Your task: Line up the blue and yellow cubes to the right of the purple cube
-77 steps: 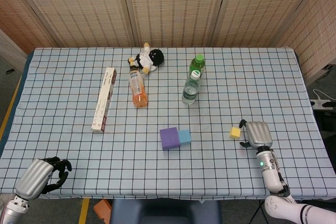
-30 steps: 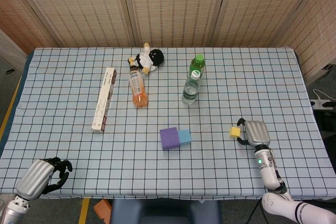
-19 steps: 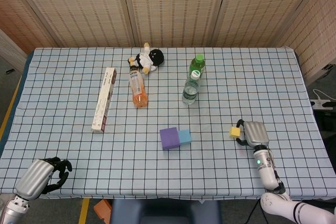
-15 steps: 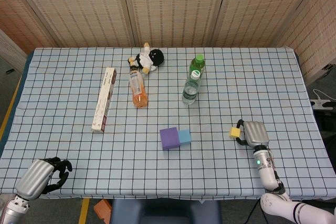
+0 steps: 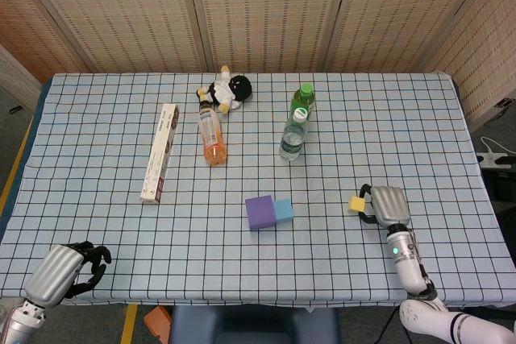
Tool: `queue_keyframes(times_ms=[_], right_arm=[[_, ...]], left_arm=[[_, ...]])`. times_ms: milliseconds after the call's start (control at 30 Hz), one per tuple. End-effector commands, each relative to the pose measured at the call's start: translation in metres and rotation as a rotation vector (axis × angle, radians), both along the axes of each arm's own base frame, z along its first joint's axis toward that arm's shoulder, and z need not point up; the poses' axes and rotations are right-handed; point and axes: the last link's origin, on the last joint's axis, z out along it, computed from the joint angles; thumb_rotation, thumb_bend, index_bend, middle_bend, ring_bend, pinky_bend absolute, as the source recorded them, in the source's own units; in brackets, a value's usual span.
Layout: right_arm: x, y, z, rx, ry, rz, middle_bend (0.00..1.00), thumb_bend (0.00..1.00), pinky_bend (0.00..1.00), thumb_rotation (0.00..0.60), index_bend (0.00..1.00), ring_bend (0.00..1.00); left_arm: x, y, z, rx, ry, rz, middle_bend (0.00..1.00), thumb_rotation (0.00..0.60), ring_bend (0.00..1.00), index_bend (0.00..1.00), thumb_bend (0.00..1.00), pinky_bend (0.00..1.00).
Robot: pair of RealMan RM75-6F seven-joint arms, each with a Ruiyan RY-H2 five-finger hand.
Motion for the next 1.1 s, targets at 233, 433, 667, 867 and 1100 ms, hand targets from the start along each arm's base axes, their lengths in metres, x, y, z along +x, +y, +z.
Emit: queue_keyframes(times_ms=[233, 433, 667, 867, 1100], right_arm=[[0.026, -0.004, -0.010, 0.030, -0.124, 0.072, 1.00, 0.19, 1.00, 0.600, 0.54, 0.88], [0.041, -0.009, -0.024, 0.103, -0.212, 0.100, 1.00, 0.19, 1.00, 0.600, 0.54, 0.88], [0.052, -0.014, -0.037, 0.140, -0.250, 0.127, 1.00, 0.19, 1.00, 0.600, 0.55, 0.88], [0.057, -0.017, -0.044, 0.153, -0.270, 0.137, 1.00, 0.19, 1.00, 0.600, 0.55, 0.88], [0.058, -0.018, -0.052, 0.176, -0.281, 0.136, 1.00, 0.19, 1.00, 0.600, 0.55, 0.88]], left_arm=[[0.000, 0.000, 0.000, 0.000, 0.001, 0.001, 0.67, 0.600, 0.54, 0.53, 0.50, 0.68], [0.000, 0.000, 0.000, 0.001, -0.001, 0.001, 0.67, 0.600, 0.54, 0.53, 0.50, 0.68], [-0.001, 0.000, 0.002, 0.006, -0.007, 0.002, 0.67, 0.600, 0.54, 0.53, 0.50, 0.68], [-0.001, 0.000, 0.002, 0.006, -0.009, 0.002, 0.67, 0.600, 0.54, 0.53, 0.50, 0.68], [-0.001, 0.000, 0.003, 0.006, -0.009, 0.002, 0.67, 0.600, 0.54, 0.53, 0.50, 0.68]])
